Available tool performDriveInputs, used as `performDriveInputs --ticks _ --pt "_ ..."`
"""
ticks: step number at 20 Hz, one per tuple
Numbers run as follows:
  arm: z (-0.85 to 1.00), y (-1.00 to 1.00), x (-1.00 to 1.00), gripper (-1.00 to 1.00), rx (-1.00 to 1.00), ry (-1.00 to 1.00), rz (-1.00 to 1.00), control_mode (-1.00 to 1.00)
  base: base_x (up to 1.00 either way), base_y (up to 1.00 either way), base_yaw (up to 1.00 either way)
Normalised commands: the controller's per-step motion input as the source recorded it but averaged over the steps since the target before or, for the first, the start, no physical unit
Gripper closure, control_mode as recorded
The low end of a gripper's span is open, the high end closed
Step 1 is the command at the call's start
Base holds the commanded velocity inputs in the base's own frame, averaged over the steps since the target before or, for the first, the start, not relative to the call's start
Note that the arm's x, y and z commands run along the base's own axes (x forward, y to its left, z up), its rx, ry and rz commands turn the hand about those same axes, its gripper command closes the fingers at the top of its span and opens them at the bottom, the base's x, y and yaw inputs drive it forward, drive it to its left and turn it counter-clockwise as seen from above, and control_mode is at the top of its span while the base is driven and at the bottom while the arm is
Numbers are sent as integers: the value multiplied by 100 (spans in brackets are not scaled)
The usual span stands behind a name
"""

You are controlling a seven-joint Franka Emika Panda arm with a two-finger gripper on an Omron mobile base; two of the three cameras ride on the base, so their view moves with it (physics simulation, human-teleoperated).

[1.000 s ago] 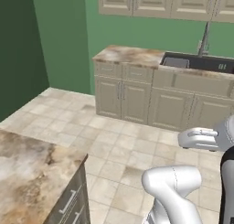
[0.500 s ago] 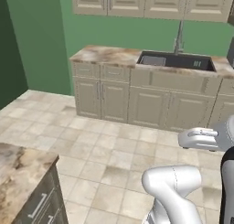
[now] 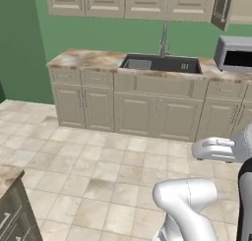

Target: Pick the avocado and bread from the counter and place them on the plate. Then pick the jam from the cabinet and place it next to the plate. Lastly close the cabinet door.

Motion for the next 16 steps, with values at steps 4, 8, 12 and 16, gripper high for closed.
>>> performDriveInputs --ticks 4,8,12,16 --pt "0 0 0 -100 0 0 0 100 11 -44 -20" --pt "0 0 0 -100 0 0 0 100 25 -27 -23" --pt "0 0 0 -100 0 0 0 100 37 -20 -23" --pt "0 0 0 -100 0 0 0 100 40 -19 -21"
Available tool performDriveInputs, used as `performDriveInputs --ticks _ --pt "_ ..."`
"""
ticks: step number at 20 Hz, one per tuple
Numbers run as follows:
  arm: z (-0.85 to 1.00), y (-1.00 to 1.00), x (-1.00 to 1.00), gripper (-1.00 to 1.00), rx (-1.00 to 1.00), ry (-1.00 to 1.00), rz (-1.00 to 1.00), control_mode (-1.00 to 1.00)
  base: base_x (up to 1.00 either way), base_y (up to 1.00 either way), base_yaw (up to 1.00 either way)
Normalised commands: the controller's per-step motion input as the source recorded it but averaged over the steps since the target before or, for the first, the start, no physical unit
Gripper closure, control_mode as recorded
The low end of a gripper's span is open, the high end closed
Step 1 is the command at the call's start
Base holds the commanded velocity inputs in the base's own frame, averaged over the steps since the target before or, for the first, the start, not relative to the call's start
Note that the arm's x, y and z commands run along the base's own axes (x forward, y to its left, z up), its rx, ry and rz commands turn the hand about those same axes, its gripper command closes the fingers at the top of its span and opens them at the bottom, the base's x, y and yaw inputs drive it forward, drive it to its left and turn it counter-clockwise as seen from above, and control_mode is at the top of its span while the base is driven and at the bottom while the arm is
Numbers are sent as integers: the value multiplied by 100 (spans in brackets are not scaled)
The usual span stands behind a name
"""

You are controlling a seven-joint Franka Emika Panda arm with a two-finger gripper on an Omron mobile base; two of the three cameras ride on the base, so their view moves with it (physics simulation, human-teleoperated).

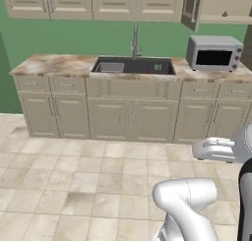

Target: Pick the avocado and bread from the counter and place them on the plate. Then pick the jam from the cabinet and place it next to the plate. Lastly close the cabinet door.

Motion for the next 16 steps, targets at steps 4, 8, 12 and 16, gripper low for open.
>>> performDriveInputs --ticks 4,8,12,16 --pt "0 0 0 -100 0 0 0 100 32 -29 -19" --pt "0 0 0 -100 0 0 0 100 33 -36 -18" --pt "0 0 0 -100 0 0 0 100 32 -40 -15" --pt "0 0 0 -100 0 0 0 100 36 -42 -14"
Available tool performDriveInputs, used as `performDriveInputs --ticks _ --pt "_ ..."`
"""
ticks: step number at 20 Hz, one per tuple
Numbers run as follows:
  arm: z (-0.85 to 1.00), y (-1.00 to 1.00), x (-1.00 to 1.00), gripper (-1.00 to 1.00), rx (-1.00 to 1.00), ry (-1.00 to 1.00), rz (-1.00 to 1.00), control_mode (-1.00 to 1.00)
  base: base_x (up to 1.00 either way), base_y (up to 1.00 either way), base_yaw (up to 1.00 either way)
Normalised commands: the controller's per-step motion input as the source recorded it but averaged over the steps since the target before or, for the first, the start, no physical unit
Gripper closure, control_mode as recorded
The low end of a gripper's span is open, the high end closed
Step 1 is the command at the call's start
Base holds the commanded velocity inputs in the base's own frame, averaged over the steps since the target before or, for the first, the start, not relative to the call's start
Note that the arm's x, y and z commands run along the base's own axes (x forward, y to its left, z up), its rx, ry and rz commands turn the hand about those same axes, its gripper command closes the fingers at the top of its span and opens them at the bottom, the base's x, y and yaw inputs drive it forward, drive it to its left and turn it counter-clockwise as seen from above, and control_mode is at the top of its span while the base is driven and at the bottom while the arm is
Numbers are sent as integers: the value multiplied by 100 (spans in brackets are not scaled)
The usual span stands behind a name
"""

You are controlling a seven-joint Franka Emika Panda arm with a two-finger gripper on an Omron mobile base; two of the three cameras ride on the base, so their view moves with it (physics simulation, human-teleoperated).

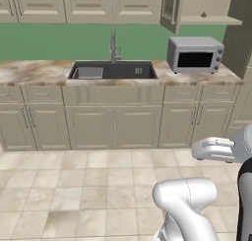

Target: Pick the avocado and bread from the counter and place them on the plate. Then pick the jam from the cabinet and place it next to the plate. Lastly close the cabinet door.

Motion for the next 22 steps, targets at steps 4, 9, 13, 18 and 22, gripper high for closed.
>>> performDriveInputs --ticks 4,9,13,18,22 --pt "0 0 0 -100 0 0 0 100 37 -49 -14" --pt "0 0 0 -100 0 0 0 100 39 -47 -14" --pt "0 0 0 -100 0 0 0 100 42 -48 -13" --pt "0 0 0 -100 0 0 0 100 45 -47 -12" --pt "0 0 0 -100 0 0 0 100 49 -45 -10"
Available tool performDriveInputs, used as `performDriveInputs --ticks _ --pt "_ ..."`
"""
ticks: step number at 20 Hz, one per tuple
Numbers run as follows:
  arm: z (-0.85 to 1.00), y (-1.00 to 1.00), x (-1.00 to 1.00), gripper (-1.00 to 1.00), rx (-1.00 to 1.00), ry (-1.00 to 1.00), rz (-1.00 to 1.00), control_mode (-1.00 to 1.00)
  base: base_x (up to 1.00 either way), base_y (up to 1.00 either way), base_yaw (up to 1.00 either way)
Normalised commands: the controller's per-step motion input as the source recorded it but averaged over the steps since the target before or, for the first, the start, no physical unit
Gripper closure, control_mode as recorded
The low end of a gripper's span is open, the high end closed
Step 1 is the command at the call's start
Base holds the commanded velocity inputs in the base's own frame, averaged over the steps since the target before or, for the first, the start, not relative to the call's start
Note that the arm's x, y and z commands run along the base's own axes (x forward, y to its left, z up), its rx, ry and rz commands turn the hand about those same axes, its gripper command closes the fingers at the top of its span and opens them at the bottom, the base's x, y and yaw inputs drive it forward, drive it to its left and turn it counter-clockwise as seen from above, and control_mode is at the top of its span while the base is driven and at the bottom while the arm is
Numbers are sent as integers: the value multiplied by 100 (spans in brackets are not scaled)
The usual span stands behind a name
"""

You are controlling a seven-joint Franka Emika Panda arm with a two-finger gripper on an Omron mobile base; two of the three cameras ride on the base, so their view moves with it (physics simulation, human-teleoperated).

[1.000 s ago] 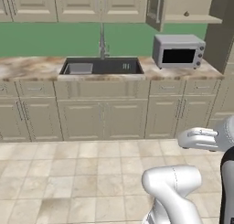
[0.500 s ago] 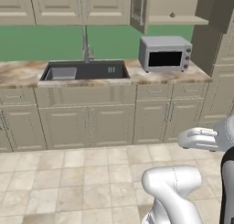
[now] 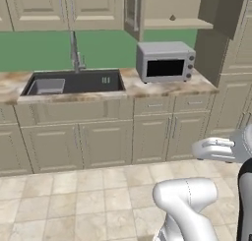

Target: Pick the avocado and bread from the counter and place them on the plate. Then pick the jam from the cabinet and place it next to the plate. Lastly close the cabinet door.

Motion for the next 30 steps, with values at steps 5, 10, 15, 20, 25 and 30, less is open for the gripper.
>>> performDriveInputs --ticks 5,10,15,20,25,30 --pt "0 0 0 -100 0 0 0 100 52 -40 -7" --pt "0 0 0 -100 0 0 0 100 59 -34 -2" --pt "0 0 0 -100 0 0 0 100 59 -38 0" --pt "0 0 0 -100 0 0 0 100 52 -49 0" --pt "0 0 0 -100 0 0 0 100 44 -53 0" --pt "0 0 0 -100 0 0 0 100 48 -47 0"
